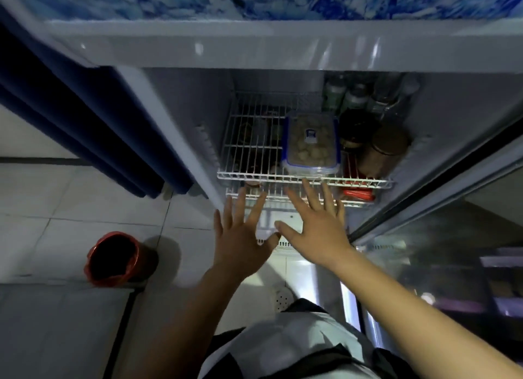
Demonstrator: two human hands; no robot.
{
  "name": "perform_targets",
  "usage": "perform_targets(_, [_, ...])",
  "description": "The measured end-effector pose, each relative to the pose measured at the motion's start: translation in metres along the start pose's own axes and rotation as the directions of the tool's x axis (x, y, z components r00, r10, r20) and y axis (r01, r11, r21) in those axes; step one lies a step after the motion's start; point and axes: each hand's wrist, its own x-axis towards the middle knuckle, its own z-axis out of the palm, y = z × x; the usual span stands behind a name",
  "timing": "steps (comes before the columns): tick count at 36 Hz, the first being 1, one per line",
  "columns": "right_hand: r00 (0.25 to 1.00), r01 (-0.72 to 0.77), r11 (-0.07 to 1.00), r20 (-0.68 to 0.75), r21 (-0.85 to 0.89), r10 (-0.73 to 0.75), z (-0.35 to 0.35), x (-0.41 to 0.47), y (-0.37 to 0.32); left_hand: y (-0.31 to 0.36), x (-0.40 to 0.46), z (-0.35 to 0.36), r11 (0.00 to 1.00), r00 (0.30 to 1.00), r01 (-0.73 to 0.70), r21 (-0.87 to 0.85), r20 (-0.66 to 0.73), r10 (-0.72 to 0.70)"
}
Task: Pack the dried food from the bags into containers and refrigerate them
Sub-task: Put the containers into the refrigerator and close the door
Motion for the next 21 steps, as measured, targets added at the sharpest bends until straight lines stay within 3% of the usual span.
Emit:
perform_targets(4, [0.972, 0.217, 0.976, 0.101, -0.034, -0.212, 0.017, -0.032, -0.065, -0.042, -0.086, -0.017, 0.984, 0.983, 0.176, -0.031, -0.057, -0.177])
perform_targets(7, [0.911, 0.387, 0.919, 0.182, -0.068, -0.37, 0.04, -0.057, -0.119, -0.081, -0.156, -0.033, 0.922, 0.908, 0.373, -0.104, -0.162, -0.386])
perform_targets(13, [0.766, 0.591, 0.806, 0.325, -0.017, -0.555, 0.095, -0.115, -0.242, -0.158, -0.32, -0.059, 0.665, 0.603, 0.683, -0.303, -0.281, -0.747])
perform_targets(16, [0.7, 0.645, 0.764, 0.377, 0.032, -0.607, 0.124, -0.154, -0.303, -0.176, -0.402, -0.058, 0.535, 0.435, 0.748, -0.393, -0.318, -0.842])
perform_targets(21, [0.599, 0.697, 0.707, 0.447, 0.117, -0.665, 0.171, -0.231, -0.377, -0.191, -0.518, -0.042, 0.321, 0.221, 0.823, -0.468, -0.257, -0.941])
